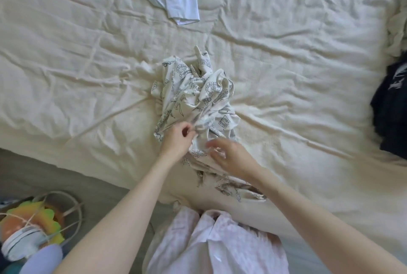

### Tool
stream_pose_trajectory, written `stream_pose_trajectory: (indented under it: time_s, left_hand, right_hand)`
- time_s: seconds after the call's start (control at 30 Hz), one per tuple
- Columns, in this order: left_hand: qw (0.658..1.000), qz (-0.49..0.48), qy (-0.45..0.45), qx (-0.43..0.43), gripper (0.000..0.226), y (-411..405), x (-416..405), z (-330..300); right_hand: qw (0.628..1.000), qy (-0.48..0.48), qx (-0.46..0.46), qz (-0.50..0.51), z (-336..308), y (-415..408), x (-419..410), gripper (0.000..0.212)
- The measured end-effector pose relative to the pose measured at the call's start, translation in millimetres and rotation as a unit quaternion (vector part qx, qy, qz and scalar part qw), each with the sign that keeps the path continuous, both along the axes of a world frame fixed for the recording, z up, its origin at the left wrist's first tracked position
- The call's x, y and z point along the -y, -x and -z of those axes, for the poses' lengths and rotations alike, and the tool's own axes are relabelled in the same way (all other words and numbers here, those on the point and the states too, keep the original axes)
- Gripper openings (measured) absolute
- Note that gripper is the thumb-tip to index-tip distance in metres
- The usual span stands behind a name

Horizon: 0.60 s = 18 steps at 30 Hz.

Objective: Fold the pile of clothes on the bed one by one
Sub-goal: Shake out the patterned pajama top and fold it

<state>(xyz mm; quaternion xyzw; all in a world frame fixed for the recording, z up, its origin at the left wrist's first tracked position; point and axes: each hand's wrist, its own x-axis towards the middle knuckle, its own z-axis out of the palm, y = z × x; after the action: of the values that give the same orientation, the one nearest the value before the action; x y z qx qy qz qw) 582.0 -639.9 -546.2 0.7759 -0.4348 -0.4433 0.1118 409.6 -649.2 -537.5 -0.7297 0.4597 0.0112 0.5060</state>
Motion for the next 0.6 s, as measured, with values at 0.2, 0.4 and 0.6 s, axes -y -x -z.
stream_pose_trajectory:
  time_s: [0.2, 0.4, 0.6]
  left_hand:
    - [0.864, -0.449, 0.038, -0.225, 0.016, -62, -25, -34]
    - [0.925, -0.362, -0.099, 0.055, 0.026, -95, -74, -19]
    - [0.980, -0.083, 0.147, 0.103, 0.045, -65, -21, -32]
  right_hand:
    - [0.982, 0.044, -0.087, 0.159, 16, 12, 32, 0.044]
    - [0.913, -0.220, 0.016, 0.344, 33, -11, 41, 0.046]
    - [0.992, 0.063, 0.003, 0.112, 14, -52, 3, 0.012]
